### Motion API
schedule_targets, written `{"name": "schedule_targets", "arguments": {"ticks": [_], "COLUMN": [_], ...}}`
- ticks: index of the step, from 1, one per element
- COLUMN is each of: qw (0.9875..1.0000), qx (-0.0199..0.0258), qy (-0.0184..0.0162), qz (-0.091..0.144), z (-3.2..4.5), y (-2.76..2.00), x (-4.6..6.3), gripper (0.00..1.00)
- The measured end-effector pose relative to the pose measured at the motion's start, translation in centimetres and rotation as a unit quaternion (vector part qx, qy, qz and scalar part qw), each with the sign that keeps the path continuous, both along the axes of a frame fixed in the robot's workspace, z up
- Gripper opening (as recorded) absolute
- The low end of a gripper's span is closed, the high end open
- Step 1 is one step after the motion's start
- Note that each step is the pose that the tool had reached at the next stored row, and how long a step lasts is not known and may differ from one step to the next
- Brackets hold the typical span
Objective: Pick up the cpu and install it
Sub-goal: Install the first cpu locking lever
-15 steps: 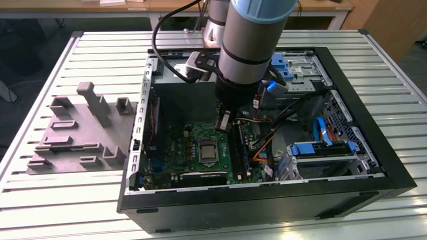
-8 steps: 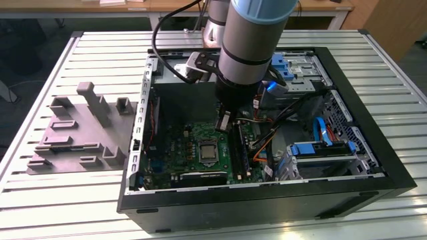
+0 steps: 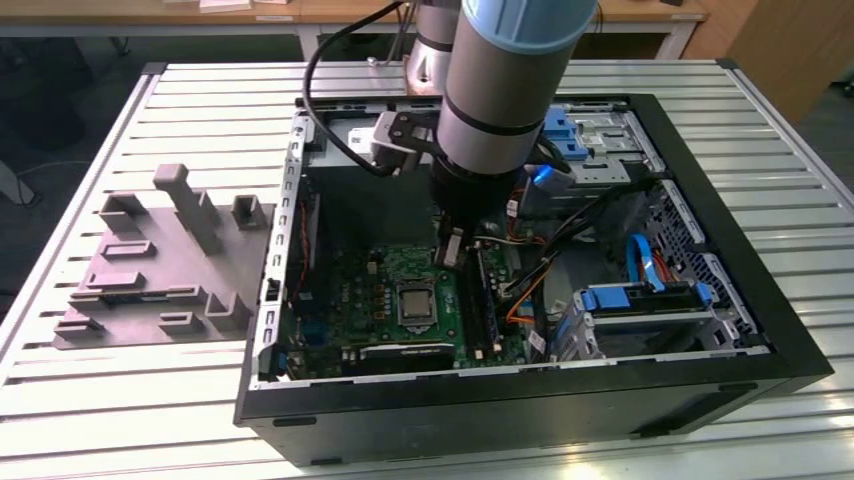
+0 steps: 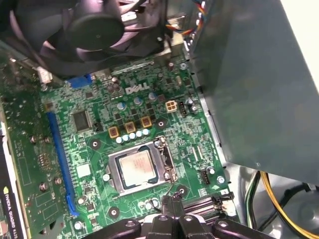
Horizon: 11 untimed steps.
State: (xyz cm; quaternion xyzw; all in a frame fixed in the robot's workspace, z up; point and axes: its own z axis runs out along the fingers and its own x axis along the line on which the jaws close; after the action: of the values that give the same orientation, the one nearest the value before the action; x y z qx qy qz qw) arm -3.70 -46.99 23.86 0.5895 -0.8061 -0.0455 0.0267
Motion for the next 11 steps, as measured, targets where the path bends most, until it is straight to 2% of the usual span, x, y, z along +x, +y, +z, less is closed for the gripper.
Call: {"name": "schedule_targets", "arguments": {"ticks": [7, 11], "qw": [0.9995, 0.9990], "qx": [-0.0002, -0.0039], "qy": [0.0001, 0.0001], "qz": [0.032, 0.044], "z": [-0.31, -0.39], "y": [-0.14, -0.16], "x": [-0.13, -0.13], "gripper": [0.11, 0.11]}}
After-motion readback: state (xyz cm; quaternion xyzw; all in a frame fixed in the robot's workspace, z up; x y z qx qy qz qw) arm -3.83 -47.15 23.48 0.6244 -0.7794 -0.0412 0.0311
